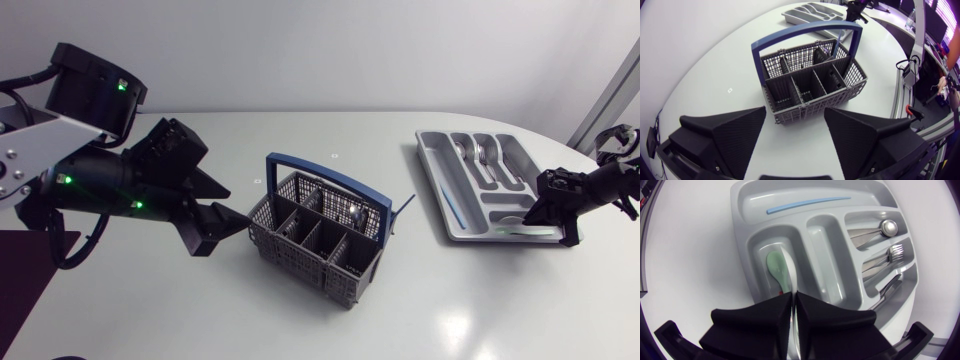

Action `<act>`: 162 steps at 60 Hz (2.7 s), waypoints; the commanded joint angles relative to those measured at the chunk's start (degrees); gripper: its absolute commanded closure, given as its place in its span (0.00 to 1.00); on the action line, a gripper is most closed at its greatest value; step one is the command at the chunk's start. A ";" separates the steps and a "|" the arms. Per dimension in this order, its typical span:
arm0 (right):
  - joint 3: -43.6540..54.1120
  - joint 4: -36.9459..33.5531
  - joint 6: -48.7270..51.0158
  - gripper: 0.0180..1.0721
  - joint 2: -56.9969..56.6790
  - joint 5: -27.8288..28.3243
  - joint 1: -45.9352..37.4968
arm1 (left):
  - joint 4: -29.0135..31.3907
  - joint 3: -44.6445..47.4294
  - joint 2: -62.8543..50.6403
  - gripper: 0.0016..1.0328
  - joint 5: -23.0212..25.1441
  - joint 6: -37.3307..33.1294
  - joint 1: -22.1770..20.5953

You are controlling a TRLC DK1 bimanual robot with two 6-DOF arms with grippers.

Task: Unload the cutlery basket into the drawer organizer.

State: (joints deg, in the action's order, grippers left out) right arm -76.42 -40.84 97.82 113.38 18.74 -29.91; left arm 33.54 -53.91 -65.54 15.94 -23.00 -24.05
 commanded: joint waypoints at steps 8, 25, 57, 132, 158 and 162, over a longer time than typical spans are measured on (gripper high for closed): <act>5.32 5.51 1.06 0.56 -1.59 -0.20 -0.24 | -2.43 5.48 1.38 0.21 -0.21 -1.34 0.50; 13.05 1.82 -6.50 0.04 -18.20 10.44 0.64 | -8.67 12.16 0.94 0.21 -0.12 -0.64 1.03; 13.84 8.67 -48.07 0.04 -13.71 21.42 27.54 | -20.88 14.36 -10.58 0.21 -0.39 0.42 2.96; 43.55 28.89 -56.25 0.04 -54.14 18.70 33.95 | -29.14 1.53 -25.43 0.21 -0.39 -0.81 12.01; 45.40 30.64 -67.15 0.04 -58.28 19.67 40.90 | -25.01 11.63 -7.67 0.21 -0.39 -1.78 6.74; 44.78 31.26 -67.94 0.04 -56.34 20.11 41.07 | -24.14 12.60 -5.83 0.21 -0.39 -1.69 5.60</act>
State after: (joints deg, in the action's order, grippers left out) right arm -31.48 -10.44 32.12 54.98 38.33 10.57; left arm 8.45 -43.51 -73.63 15.73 -23.66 -17.26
